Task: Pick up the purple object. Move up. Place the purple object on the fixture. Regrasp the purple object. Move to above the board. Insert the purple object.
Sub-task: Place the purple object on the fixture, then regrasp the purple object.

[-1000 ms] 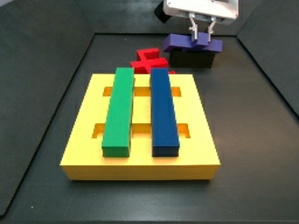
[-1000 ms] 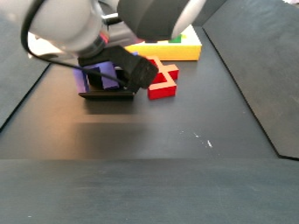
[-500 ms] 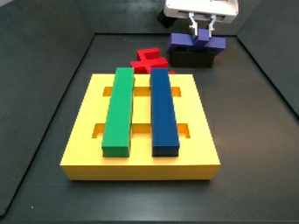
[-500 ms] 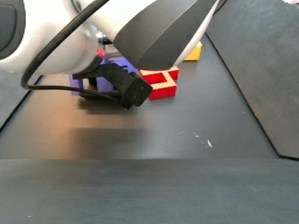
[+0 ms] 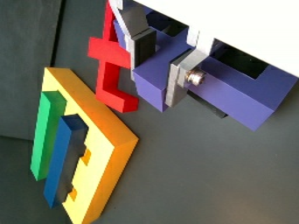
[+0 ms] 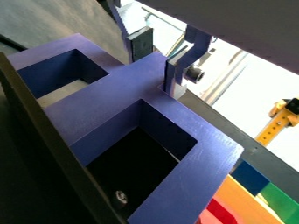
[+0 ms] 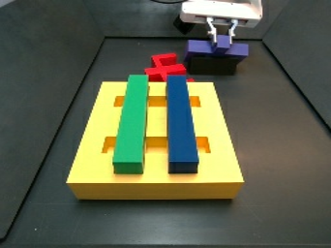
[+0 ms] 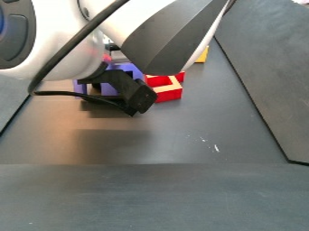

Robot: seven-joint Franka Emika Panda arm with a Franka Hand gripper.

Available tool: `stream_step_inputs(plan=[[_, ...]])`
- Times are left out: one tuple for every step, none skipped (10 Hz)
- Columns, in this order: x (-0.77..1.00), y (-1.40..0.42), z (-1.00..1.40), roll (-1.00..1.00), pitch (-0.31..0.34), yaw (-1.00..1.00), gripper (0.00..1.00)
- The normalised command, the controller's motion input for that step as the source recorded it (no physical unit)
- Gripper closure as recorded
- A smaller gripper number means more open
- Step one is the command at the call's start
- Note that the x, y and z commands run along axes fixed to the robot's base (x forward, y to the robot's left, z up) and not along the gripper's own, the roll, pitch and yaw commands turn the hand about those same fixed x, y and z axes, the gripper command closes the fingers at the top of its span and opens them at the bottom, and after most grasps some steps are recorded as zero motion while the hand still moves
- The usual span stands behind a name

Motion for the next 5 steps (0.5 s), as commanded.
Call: stream_step_inputs(plan=[[0.0, 0.0, 0.0, 0.0, 0.0, 0.0, 1.0], [0.0, 0.0, 0.0, 0.0, 0.0, 0.0, 0.0], [0.0, 0.0, 0.0, 0.02, 0.0, 0.0, 0.0], [0.0, -0.03, 0.0, 0.0, 0.0, 0.0, 0.0], [0.0, 0.0, 0.54, 0.16, 0.0, 0.0, 0.0]])
